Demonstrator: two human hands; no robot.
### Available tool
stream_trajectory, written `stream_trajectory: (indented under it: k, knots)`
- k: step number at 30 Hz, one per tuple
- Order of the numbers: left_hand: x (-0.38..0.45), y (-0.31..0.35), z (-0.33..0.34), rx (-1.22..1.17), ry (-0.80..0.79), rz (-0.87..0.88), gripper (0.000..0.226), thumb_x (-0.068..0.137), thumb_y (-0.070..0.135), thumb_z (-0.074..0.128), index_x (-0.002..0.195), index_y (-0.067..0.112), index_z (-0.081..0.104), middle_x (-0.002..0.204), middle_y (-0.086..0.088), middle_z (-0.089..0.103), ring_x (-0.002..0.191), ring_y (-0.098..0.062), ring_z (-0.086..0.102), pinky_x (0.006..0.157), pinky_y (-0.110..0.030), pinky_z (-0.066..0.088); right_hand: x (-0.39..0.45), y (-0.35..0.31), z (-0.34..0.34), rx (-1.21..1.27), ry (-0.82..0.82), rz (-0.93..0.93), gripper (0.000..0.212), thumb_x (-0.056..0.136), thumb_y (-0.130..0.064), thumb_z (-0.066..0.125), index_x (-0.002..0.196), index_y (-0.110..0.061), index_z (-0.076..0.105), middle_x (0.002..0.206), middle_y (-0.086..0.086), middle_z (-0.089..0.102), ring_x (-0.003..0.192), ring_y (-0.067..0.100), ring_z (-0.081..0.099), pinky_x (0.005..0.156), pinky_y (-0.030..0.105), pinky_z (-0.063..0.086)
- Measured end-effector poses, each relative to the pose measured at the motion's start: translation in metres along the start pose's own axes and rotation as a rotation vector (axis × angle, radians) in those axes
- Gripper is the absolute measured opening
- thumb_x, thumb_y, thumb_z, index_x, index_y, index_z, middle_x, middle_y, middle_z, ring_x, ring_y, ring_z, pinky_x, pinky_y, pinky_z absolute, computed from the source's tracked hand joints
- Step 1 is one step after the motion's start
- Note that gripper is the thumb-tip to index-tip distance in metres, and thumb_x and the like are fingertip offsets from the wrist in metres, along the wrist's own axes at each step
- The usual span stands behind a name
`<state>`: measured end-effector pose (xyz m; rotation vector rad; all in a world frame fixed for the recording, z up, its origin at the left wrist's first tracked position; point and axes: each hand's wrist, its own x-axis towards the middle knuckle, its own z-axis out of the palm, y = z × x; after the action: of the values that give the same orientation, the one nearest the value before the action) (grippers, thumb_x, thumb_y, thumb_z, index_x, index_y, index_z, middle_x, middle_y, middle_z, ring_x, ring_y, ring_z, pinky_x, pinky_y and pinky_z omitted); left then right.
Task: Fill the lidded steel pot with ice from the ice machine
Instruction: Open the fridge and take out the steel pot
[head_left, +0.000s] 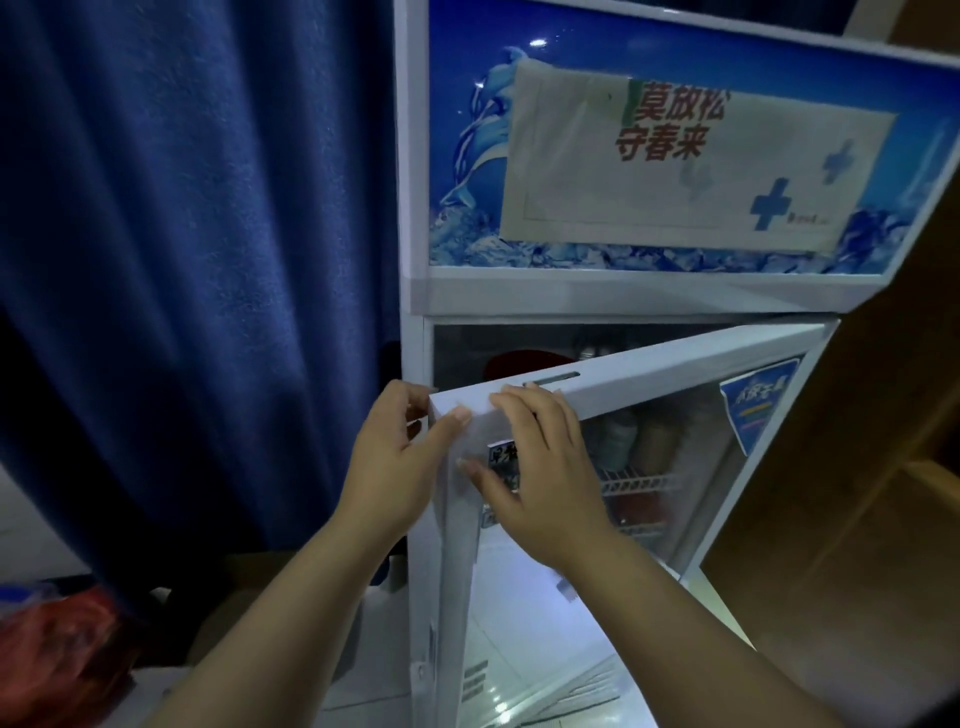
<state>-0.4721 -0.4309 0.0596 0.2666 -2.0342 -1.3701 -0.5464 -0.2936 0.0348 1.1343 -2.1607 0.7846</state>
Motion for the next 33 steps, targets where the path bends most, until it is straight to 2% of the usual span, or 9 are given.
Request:
stream_trajectory:
  k: [5, 9, 14, 19, 22, 25, 28, 30, 33]
  knots:
    - [-0.049, 0.027, 0.016, 0.012, 0.048, 0.010, 0.017, 0.086, 0.035, 0.060, 0.089, 0.023, 0.049, 0.088, 0.002, 0.059, 0.079, 0.001, 0.057, 0.061, -0.009, 0.048, -0.031, -0.005, -0.036, 0.066, -0.038, -0.002, 0.056, 0.090, -0.047, 0.048, 0.130, -0.008, 0.045, 0.134, 0.007, 0.045, 0.128, 0.022, 0.034, 0.109, 0.048, 0.035]
    - [-0.088, 0.047, 0.029, -0.045, 0.046, -0.008, 0.020, 0.082, 0.040, 0.061, 0.089, 0.025, 0.050, 0.084, 0.004, 0.061, 0.077, 0.003, 0.060, 0.062, -0.008, 0.047, -0.056, -0.007, -0.070, 0.109, -0.069, 0.026, 0.065, 0.091, -0.061, 0.037, 0.130, -0.010, 0.047, 0.134, 0.002, 0.043, 0.128, 0.016, 0.032, 0.110, 0.032, 0.030]
    - [-0.120, 0.065, 0.034, -0.137, -0.008, -0.030, 0.031, 0.078, 0.047, 0.055, 0.085, 0.017, 0.059, 0.083, 0.000, 0.066, 0.077, -0.013, 0.065, 0.072, -0.030, 0.057, -0.089, -0.008, -0.103, 0.175, -0.038, 0.112, 0.063, 0.091, -0.064, 0.031, 0.127, -0.016, 0.049, 0.132, -0.003, 0.043, 0.125, 0.012, 0.037, 0.107, 0.023, 0.029]
    - [-0.133, 0.078, 0.048, -0.198, -0.140, -0.038, 0.040, 0.086, 0.043, 0.058, 0.077, 0.004, 0.057, 0.077, -0.020, 0.062, 0.077, -0.039, 0.061, 0.076, -0.055, 0.053, -0.119, -0.009, -0.138, 0.156, 0.067, 0.183, 0.054, 0.091, -0.063, 0.035, 0.115, -0.018, 0.054, 0.122, -0.007, 0.049, 0.115, 0.004, 0.041, 0.100, 0.009, 0.026]
    - [-0.142, 0.090, 0.063, -0.166, -0.255, 0.003, 0.038, 0.086, 0.039, 0.061, 0.074, 0.004, 0.055, 0.074, -0.021, 0.058, 0.068, -0.033, 0.056, 0.069, -0.046, 0.051, -0.136, -0.011, -0.162, 0.175, 0.110, 0.224, 0.057, 0.089, -0.065, 0.036, 0.110, -0.016, 0.057, 0.116, -0.005, 0.053, 0.112, 0.007, 0.047, 0.097, 0.016, 0.036]
    - [-0.154, 0.103, 0.078, -0.152, -0.389, 0.052, 0.025, 0.086, 0.037, 0.061, 0.074, 0.015, 0.056, 0.073, -0.014, 0.058, 0.068, -0.031, 0.055, 0.066, -0.045, 0.050, -0.153, -0.017, -0.184, 0.192, 0.137, 0.329, 0.059, 0.087, -0.066, 0.039, 0.110, -0.016, 0.059, 0.116, -0.005, 0.056, 0.110, 0.009, 0.051, 0.095, 0.021, 0.044]
    - [-0.165, 0.113, 0.096, -0.113, -0.509, 0.148, 0.014, 0.089, 0.034, 0.058, 0.079, 0.023, 0.058, 0.071, 0.004, 0.057, 0.064, -0.009, 0.054, 0.059, -0.027, 0.047, -0.172, -0.019, -0.206, 0.174, 0.175, 0.382, 0.047, 0.088, -0.054, 0.046, 0.113, -0.016, 0.060, 0.118, -0.005, 0.058, 0.112, 0.008, 0.053, 0.096, 0.019, 0.044]
    - [-0.171, 0.122, 0.111, -0.106, -0.546, 0.221, 0.009, 0.089, 0.038, 0.055, 0.090, 0.029, 0.059, 0.087, 0.015, 0.058, 0.078, -0.001, 0.057, 0.069, -0.019, 0.047, -0.187, -0.020, -0.221, 0.138, 0.197, 0.443, 0.049, 0.089, -0.052, 0.043, 0.118, -0.016, 0.060, 0.124, -0.005, 0.059, 0.117, 0.006, 0.051, 0.099, 0.016, 0.041]
    - [-0.180, 0.128, 0.130, -0.077, -0.610, 0.303, 0.026, 0.088, 0.049, 0.051, 0.111, 0.038, 0.057, 0.117, 0.025, 0.050, 0.110, 0.005, 0.050, 0.091, -0.022, 0.044, -0.204, -0.021, -0.237, 0.025, 0.278, 0.432, 0.052, 0.095, -0.051, 0.039, 0.114, -0.010, 0.066, 0.122, 0.001, 0.062, 0.117, 0.009, 0.052, 0.101, 0.016, 0.039]
